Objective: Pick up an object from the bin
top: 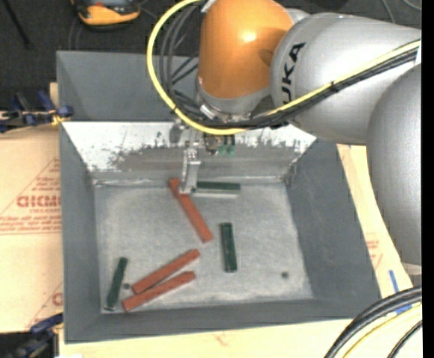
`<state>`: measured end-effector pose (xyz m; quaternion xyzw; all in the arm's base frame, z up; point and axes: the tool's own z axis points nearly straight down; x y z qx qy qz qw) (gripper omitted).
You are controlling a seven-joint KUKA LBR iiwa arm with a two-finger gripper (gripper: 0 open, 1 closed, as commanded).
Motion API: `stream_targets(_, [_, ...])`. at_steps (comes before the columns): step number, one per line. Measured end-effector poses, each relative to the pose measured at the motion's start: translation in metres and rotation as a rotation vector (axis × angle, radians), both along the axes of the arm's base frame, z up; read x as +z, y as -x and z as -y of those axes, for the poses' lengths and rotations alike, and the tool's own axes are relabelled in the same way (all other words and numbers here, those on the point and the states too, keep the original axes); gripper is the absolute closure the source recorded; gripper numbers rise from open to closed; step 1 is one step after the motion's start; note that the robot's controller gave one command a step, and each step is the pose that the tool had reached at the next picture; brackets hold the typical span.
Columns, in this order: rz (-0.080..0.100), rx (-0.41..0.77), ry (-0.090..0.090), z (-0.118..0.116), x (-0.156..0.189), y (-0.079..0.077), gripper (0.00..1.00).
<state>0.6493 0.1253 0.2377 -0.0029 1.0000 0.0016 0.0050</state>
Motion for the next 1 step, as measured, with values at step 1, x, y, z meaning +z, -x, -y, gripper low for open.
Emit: stream_targets(1, [-0.019, 0.04, 0.006, -0.0137, 0.0023, 0.0149, 0.0])
